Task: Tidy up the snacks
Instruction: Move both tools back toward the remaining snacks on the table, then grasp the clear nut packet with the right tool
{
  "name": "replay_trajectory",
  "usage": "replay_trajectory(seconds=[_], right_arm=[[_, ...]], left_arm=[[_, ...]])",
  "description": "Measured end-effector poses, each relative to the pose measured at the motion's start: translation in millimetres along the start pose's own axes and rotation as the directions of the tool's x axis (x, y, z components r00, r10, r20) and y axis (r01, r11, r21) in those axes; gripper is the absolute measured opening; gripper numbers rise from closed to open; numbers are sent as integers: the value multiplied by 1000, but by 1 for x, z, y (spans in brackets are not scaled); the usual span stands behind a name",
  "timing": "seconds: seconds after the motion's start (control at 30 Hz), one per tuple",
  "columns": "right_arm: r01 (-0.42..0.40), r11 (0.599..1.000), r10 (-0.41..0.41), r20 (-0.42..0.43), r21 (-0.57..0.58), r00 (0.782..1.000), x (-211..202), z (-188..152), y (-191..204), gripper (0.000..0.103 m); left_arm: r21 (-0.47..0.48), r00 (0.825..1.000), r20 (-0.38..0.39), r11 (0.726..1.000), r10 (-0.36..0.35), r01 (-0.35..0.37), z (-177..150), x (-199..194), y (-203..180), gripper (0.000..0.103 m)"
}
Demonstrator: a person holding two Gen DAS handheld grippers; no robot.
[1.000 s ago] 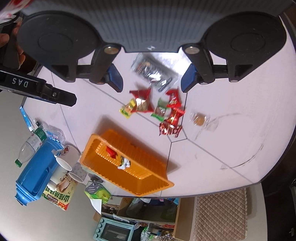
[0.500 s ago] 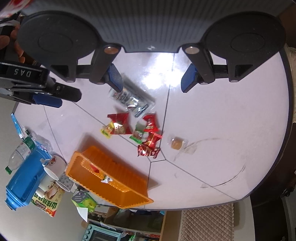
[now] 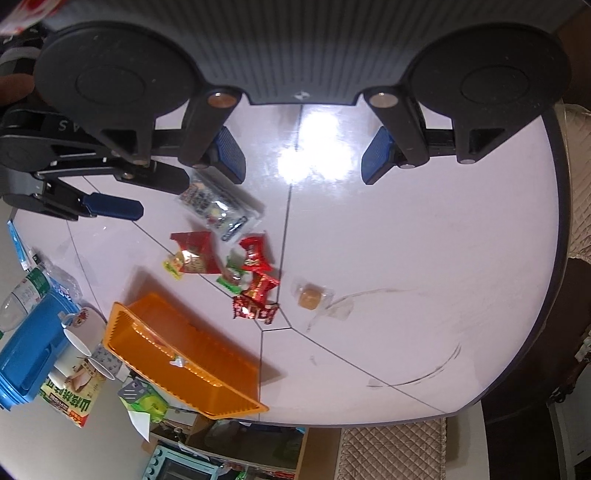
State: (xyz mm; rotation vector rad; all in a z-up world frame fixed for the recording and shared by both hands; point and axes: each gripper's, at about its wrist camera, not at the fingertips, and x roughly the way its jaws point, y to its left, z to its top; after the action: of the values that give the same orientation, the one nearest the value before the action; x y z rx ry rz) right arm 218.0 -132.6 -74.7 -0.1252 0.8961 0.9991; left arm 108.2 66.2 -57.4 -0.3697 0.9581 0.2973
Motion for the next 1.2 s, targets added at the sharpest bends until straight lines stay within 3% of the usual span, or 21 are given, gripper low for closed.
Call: replay_trajectory(seconds=[0.37,0.63,1.2], right_arm=[[-19,996,16,-32,-86,999,37,8,10,61],[3,989,-14,-77,-146,997,59,7,10,58],[41,970,-64,-90,-240,994,65,1,14,39]], left_arm=[[-13,1000,-7,1000,3,-3,3,8,19,66],[-20,1000,-17,1000,1,-2,7,15,28,66],[-18,1000,-24,1000,8,-8,11,24,26,66]])
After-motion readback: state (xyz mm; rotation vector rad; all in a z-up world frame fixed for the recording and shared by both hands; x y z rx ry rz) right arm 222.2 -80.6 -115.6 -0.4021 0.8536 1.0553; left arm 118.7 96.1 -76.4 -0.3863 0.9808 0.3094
